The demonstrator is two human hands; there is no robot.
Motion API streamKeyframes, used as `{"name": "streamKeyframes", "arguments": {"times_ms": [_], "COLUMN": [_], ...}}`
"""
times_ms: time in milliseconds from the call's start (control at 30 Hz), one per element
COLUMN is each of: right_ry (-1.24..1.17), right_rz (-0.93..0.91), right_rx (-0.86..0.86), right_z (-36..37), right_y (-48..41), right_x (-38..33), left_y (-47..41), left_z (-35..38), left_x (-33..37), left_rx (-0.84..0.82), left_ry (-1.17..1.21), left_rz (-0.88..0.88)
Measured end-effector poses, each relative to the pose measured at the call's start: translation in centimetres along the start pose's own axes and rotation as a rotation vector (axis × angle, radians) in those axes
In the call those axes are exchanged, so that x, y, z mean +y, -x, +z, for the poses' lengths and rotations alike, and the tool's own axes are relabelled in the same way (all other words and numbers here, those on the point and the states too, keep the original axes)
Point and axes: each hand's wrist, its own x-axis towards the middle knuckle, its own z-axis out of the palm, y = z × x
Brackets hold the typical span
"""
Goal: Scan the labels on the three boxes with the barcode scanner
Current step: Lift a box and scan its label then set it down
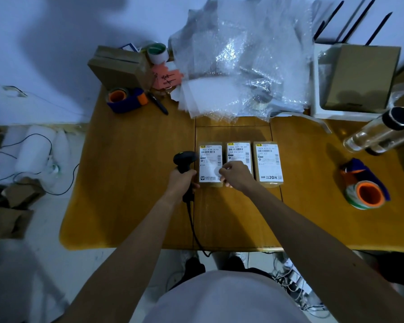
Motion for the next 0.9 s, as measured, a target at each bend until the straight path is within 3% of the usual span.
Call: {"name": "streamKeyframes", "arguments": {"times_ms": [600, 900], "right_ry": [0.095, -0.088], "right_rz": [0.032, 0.094], "right_rx": [-0.208, -0.108], "right_z": [5.1, 5.8], "right_y": [1.8, 3.3], "right_x": [-2.5, -2.3], "left_y": [1.0, 1.6], "left_z": [-4.2, -4.5], "left_x": [-2.2, -2.9], "left_rx": [0.104, 0.105], "left_ry": [0.038, 0.041], "left_rz": [-0.039, -0.049]}}
